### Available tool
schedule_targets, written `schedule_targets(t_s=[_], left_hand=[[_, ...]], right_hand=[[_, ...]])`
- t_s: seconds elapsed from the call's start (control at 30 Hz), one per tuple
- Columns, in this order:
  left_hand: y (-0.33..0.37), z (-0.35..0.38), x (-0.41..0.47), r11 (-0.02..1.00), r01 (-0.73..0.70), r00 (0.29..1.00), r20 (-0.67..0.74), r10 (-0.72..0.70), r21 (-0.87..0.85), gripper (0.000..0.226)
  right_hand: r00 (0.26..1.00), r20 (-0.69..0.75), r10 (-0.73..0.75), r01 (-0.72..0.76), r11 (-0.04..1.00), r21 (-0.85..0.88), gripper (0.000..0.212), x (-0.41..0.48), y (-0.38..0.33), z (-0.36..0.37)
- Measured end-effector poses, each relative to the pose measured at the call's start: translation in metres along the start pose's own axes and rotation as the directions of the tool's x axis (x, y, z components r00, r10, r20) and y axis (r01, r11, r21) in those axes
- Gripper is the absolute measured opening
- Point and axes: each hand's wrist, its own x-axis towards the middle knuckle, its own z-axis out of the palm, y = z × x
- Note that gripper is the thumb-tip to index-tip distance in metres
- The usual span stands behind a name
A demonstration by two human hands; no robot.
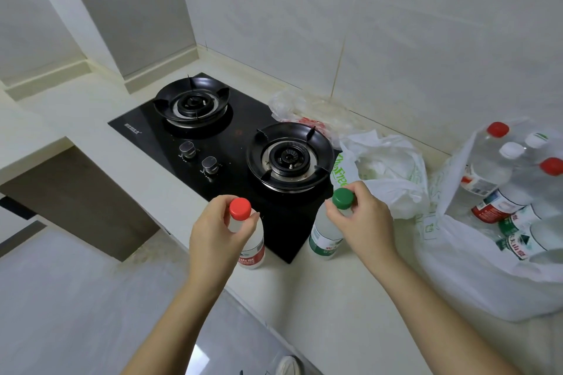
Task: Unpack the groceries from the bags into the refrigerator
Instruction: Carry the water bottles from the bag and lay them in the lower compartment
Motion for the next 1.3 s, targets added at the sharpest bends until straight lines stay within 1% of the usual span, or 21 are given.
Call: schedule_targets(t_s=[0.03,0.1,0.13,0.2,0.27,0.33,0.4,0.47,0.53,0.63,0.7,0.83,0.97,1.07,1.3], left_hand=[[-0.003,0.002,-0.002,1.000,-0.010,1.000,-0.016,0.010,-0.006,0.025],[-0.010,0.007,-0.006,1.000,-0.012,0.999,-0.041,0.012,-0.006,0.033],[-0.014,0.010,-0.009,1.000,0.003,0.999,-0.045,-0.004,-0.021,0.040],[-0.024,0.016,-0.016,0.997,0.033,0.999,-0.038,-0.035,-0.064,0.057],[-0.036,0.023,-0.024,0.993,0.050,0.999,-0.016,-0.052,-0.103,0.072],[-0.049,0.029,-0.034,0.981,0.095,0.995,0.036,-0.090,-0.167,0.088],[-0.060,0.036,-0.042,0.973,0.134,0.989,0.088,-0.119,-0.188,0.095],[-0.070,0.042,-0.047,0.966,0.172,0.982,0.113,-0.152,-0.194,0.098],[-0.077,0.047,-0.050,0.949,0.220,0.973,0.118,-0.197,-0.226,0.098],[-0.084,0.056,-0.053,0.929,0.261,0.964,0.116,-0.239,-0.261,0.089],[-0.084,0.060,-0.053,0.926,0.276,0.960,0.121,-0.253,-0.257,0.085],[-0.082,0.065,-0.051,0.916,0.326,0.945,0.112,-0.307,-0.233,0.075],[-0.082,0.067,-0.051,0.889,0.405,0.914,0.139,-0.382,-0.213,0.070],[-0.084,0.069,-0.051,0.877,0.433,0.900,0.144,-0.411,-0.206,0.069],[-0.076,0.064,-0.055,0.856,0.453,0.890,0.073,-0.450,-0.250,0.064]], right_hand=[[1.000,-0.017,-0.019,0.019,0.999,0.043,0.027,-0.002,0.004,0.003],[0.998,-0.036,-0.047,0.053,0.982,0.183,0.028,-0.005,0.012,0.008],[0.999,-0.035,-0.042,0.049,0.964,0.262,0.031,-0.008,0.015,0.010],[1.000,0.001,0.004,-0.004,0.916,0.402,0.040,-0.013,0.021,0.012],[0.995,0.091,0.037,-0.077,0.864,0.498,0.054,-0.019,0.027,0.015],[0.977,0.206,0.052,-0.161,0.818,0.553,0.072,-0.026,0.036,0.022],[0.950,0.303,0.076,-0.249,0.772,0.585,0.087,-0.032,0.050,0.032],[0.930,0.351,0.108,-0.302,0.768,0.565,0.093,-0.038,0.063,0.041],[0.917,0.378,0.128,-0.332,0.771,0.543,0.094,-0.043,0.071,0.049],[0.907,0.394,0.148,-0.364,0.744,0.561,0.093,-0.047,0.077,0.058],[0.906,0.392,0.158,-0.372,0.738,0.563,0.087,-0.048,0.081,0.065],[0.897,0.400,0.191,-0.390,0.769,0.507,0.070,-0.051,0.090,0.077],[0.911,0.355,0.209,-0.372,0.788,0.490,0.061,-0.051,0.090,0.085],[0.917,0.333,0.218,-0.370,0.777,0.509,0.056,-0.050,0.090,0.088],[0.922,0.305,0.239,-0.372,0.766,0.524,0.053,-0.053,0.086,0.082]])
